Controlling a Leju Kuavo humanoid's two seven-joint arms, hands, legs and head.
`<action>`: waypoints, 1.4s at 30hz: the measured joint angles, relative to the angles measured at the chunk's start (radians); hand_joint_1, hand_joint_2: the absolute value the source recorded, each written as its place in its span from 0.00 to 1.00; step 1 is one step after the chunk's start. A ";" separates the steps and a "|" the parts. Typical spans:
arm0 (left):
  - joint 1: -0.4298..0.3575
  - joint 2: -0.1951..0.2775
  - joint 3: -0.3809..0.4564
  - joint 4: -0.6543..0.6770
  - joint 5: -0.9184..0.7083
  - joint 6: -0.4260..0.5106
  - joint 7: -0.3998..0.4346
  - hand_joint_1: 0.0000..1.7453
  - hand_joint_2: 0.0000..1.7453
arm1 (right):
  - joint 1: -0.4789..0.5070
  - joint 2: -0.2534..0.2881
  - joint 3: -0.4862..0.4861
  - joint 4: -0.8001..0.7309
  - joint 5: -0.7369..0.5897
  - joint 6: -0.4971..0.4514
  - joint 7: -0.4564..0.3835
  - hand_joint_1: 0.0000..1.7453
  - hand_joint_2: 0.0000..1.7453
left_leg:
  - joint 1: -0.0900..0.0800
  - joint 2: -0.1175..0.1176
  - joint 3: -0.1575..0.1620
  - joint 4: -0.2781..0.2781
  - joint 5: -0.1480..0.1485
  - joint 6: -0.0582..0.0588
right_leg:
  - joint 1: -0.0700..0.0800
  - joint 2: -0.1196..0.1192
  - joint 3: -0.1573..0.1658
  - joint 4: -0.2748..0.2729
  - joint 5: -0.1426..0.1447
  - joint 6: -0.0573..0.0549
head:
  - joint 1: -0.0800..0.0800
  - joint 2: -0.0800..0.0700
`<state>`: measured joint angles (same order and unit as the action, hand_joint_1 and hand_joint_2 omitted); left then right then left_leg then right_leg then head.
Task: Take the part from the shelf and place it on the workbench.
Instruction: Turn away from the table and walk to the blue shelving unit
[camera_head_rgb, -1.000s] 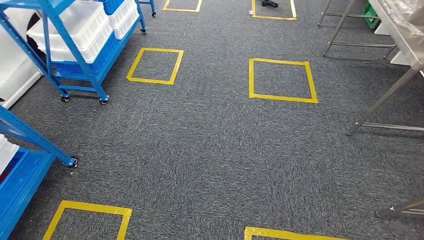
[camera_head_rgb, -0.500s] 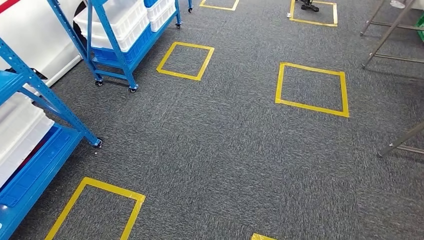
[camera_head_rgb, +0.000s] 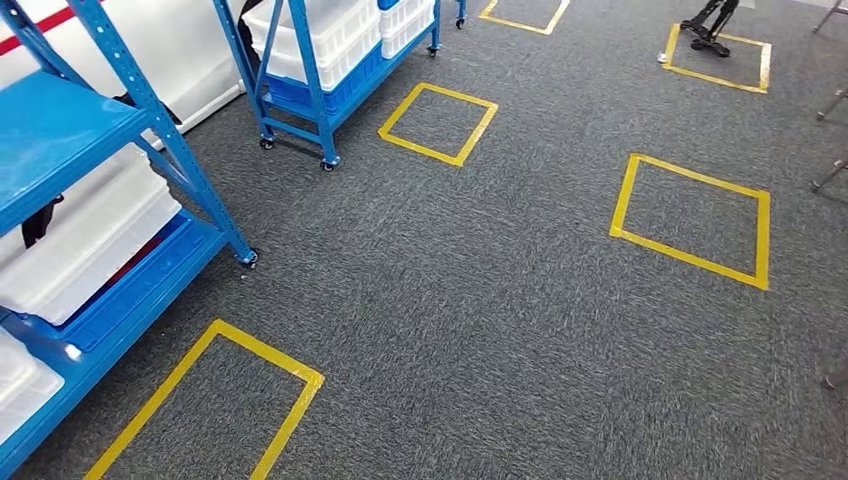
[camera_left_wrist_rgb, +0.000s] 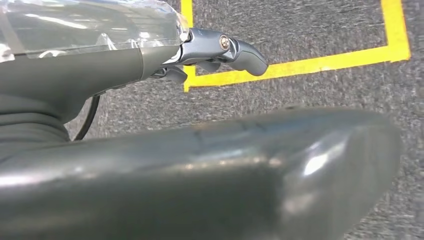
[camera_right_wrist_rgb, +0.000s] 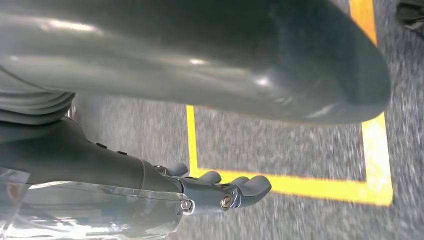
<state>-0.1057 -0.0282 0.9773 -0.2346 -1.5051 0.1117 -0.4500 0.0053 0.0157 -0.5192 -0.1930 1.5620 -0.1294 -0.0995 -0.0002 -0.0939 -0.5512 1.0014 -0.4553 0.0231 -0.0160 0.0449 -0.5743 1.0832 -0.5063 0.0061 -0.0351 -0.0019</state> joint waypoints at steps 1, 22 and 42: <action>-0.006 0.000 -0.003 0.000 0.002 -0.002 0.000 0.00 0.00 | -0.001 -0.004 0.002 0.000 -0.007 -0.005 -0.005 0.00 0.00 | 0.000 -0.010 -0.003 0.002 0.000 -0.005 | 0.001 0.015 0.015 -0.040 0.015 -0.002 | 0.000 0.000; -0.081 0.019 -0.018 -0.001 0.079 0.023 0.009 0.00 0.00 | -0.073 -0.059 -0.055 -0.008 -0.065 -0.074 -0.083 0.00 0.00 | 0.007 0.115 -0.027 0.004 0.013 -0.005 | 0.001 -0.114 0.041 -0.016 -0.054 0.012 | -0.001 0.000; -0.046 0.041 -0.179 0.000 -0.017 -0.010 0.121 0.00 0.00 | -0.050 -0.081 -0.010 -0.006 -0.011 -0.020 -0.024 0.00 0.00 | 0.011 0.082 -0.148 0.267 -0.108 -0.052 | 0.003 -0.074 0.019 -0.080 0.036 -0.038 | -0.005 0.000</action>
<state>-0.1519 0.0130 0.7988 -0.2348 -1.5218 0.1017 -0.3293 -0.0445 -0.0652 -0.5291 -0.1994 1.5514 -0.1497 -0.1231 0.0104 -0.0121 -0.6995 1.2683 -0.5635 -0.0285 -0.0127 -0.0291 -0.5551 1.0033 -0.4702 -0.0322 -0.0405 -0.0019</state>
